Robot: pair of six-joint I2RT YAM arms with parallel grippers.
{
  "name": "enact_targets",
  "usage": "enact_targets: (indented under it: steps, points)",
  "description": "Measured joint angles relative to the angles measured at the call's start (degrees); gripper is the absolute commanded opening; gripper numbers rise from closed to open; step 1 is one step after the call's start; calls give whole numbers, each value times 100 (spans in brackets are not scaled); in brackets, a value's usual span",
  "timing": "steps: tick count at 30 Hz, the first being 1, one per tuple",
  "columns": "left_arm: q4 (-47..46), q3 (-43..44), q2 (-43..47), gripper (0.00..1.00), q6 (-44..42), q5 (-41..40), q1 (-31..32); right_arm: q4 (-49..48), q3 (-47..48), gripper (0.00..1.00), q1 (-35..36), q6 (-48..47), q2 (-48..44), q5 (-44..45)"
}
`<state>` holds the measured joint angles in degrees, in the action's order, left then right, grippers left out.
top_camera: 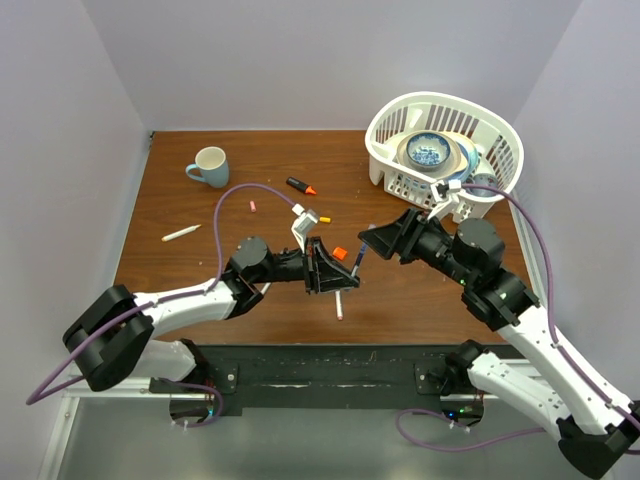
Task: Insert the pens into the pen caps
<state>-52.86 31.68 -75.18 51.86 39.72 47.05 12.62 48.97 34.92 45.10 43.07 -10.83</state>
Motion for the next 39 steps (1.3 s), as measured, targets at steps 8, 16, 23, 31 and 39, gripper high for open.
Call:
enact_targets:
  steps: [8,16,23,31,39]
  points:
    - [39,-68,9,0,-46,37,0,-33,52,45,2,46,153,133]
    - [177,-48,9,0,-140,55,-2,-219,-94,0,0,160,140,66]
    - [1049,474,-299,0,-466,133,-2,-844,-793,0,-111,280,-149,192]
    - [2310,1681,-1043,0,-979,448,-4,-1285,-1200,0,-264,164,-376,695]
    - [3355,1880,-1311,0,-1447,557,-87,-1541,-1888,0,-271,118,-457,828]
